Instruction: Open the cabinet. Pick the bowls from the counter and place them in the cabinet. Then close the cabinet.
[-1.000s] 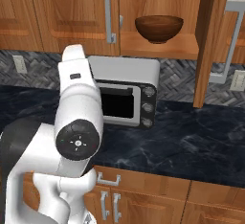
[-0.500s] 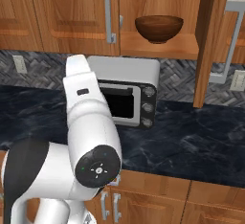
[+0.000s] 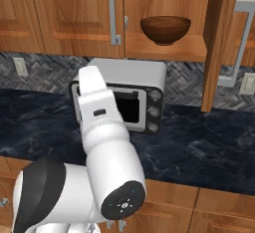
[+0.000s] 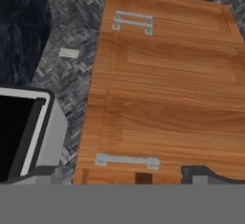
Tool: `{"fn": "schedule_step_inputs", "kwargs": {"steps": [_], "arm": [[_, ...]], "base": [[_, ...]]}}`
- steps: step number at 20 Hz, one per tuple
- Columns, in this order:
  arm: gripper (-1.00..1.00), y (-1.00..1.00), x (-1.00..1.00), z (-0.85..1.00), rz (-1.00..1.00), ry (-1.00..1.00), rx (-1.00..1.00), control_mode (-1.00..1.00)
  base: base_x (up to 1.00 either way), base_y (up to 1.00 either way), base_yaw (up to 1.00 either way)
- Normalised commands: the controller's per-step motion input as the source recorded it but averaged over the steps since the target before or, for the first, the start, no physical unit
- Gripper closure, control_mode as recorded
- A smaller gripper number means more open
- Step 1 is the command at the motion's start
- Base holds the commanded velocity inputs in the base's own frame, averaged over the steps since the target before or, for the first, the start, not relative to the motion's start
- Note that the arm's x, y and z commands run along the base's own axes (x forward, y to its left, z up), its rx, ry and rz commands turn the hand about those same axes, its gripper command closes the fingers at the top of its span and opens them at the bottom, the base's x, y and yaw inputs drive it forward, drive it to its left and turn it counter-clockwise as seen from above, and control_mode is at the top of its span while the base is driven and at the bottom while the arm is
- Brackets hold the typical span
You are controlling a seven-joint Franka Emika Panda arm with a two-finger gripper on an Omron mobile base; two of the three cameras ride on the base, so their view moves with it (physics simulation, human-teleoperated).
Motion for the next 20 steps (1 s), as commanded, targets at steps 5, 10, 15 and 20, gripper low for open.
{"fn": "schedule_step_inputs", "kwargs": {"steps": [5, 10, 15, 20], "arm": [[-1.00, -0.21, -0.06, 0.00, 0.00, 0.00, 0.12, -1.00], [-1.00, -0.36, -0.15, 0.00, 0.00, 0.00, 0.12, -1.00], [-1.00, -0.46, -0.14, 0.00, 0.00, 0.00, 0.12, -1.00], [-1.00, -0.45, -0.05, 0.00, 0.00, 0.00, 0.09, -1.00]], "base": [[0.00, 0.00, 0.00], [0.00, 0.00, 0.00], [0.00, 0.00, 0.00], [0.00, 0.00, 0.00]]}}
